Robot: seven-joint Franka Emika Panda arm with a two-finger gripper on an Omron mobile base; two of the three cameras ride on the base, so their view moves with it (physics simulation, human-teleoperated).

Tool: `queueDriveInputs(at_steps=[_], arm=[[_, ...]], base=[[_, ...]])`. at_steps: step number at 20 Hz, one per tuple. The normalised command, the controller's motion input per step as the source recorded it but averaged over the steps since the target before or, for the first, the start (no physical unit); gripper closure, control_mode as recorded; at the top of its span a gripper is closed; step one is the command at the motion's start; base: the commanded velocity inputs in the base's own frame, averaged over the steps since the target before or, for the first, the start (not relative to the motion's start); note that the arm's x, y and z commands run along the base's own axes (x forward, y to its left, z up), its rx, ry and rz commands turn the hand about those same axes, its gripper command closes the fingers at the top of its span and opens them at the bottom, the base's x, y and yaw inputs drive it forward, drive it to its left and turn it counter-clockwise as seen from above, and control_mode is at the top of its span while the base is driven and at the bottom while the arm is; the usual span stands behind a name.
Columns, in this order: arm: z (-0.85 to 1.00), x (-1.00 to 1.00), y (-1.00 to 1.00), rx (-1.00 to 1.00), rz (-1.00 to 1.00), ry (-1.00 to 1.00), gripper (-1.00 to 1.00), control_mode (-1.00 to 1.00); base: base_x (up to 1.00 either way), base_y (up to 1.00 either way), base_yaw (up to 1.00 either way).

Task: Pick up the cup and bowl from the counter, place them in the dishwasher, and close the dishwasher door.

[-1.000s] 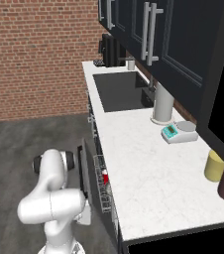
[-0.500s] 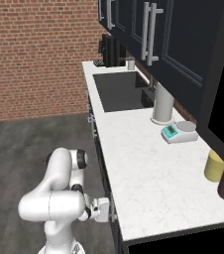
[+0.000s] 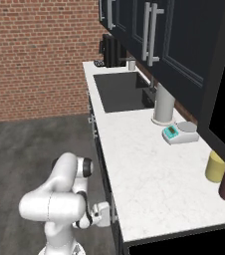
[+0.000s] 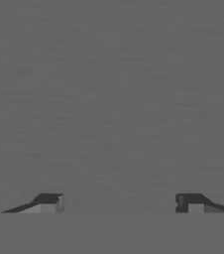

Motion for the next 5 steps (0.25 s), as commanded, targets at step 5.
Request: queueDriveInputs(at_steps=[5], arm=[[0.00,0.81,-0.56,0.01,0.02,0.00,-1.00,-1.00]], base=[[0.00,0.00,0.00]])
